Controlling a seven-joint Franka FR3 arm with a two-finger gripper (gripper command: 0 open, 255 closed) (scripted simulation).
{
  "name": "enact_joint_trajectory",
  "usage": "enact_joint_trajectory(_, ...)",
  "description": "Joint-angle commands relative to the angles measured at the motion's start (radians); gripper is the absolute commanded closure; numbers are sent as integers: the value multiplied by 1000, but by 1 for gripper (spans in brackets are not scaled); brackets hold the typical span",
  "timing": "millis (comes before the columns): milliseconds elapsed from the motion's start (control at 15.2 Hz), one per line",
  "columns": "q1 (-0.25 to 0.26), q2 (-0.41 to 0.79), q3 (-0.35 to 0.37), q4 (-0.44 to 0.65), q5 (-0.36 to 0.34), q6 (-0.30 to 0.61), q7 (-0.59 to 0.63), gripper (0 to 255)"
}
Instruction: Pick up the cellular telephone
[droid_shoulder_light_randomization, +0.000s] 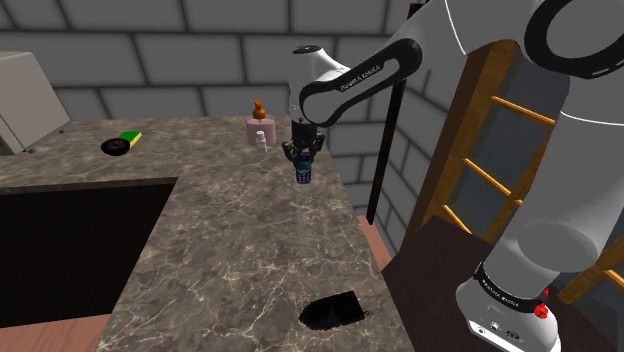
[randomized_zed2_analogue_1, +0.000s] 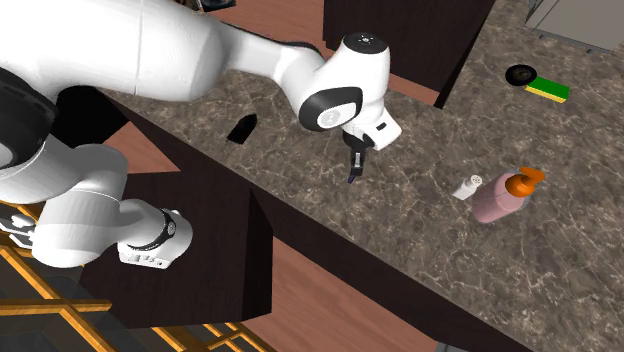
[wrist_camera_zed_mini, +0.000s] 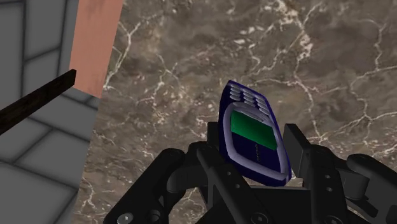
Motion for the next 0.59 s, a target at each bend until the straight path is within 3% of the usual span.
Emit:
enact_joint_trajectory(0,-1,-16,2,9,7,-24,-6,255)
enact_joint_trajectory(528,-2,-49,4,52,23,-99,-23,255)
